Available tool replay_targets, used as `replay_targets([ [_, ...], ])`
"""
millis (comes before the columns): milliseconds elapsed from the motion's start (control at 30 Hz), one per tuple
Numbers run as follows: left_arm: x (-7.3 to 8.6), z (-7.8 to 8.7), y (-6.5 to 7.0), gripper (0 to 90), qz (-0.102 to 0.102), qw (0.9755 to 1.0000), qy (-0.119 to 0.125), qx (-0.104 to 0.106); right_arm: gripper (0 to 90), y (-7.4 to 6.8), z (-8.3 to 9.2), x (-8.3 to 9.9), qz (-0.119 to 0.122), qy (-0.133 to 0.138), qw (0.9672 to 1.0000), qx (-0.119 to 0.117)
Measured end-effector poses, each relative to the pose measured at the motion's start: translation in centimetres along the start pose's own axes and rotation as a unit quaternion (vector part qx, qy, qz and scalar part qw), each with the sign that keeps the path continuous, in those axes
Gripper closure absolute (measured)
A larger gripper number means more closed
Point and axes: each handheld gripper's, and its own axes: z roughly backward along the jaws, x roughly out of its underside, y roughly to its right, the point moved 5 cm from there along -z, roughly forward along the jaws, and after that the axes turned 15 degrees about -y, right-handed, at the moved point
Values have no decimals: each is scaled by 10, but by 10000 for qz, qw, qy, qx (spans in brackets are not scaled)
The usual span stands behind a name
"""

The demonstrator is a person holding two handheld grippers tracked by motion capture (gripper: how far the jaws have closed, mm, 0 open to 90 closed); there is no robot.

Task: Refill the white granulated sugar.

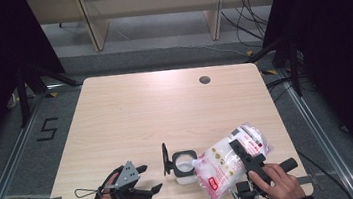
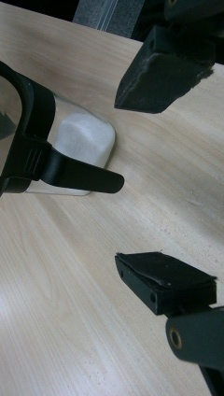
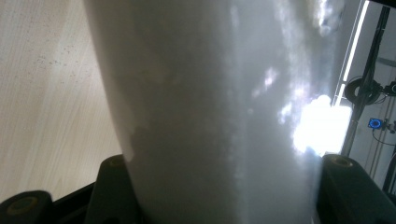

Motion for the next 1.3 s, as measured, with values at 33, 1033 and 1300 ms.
replay_targets([
  [33,0,0,-1,203,-33,10000,-13,9,466,1,0,0,79,8,10000,39],
  [1033,1,2,-3,203,-144,9998,-114,-88,472,-2,0,1,-33,-12,10000,-77],
  [1300,0,1,1,203,10,10000,-18,-4,476,-3,-1,0,-127,62,9999,-82],
])
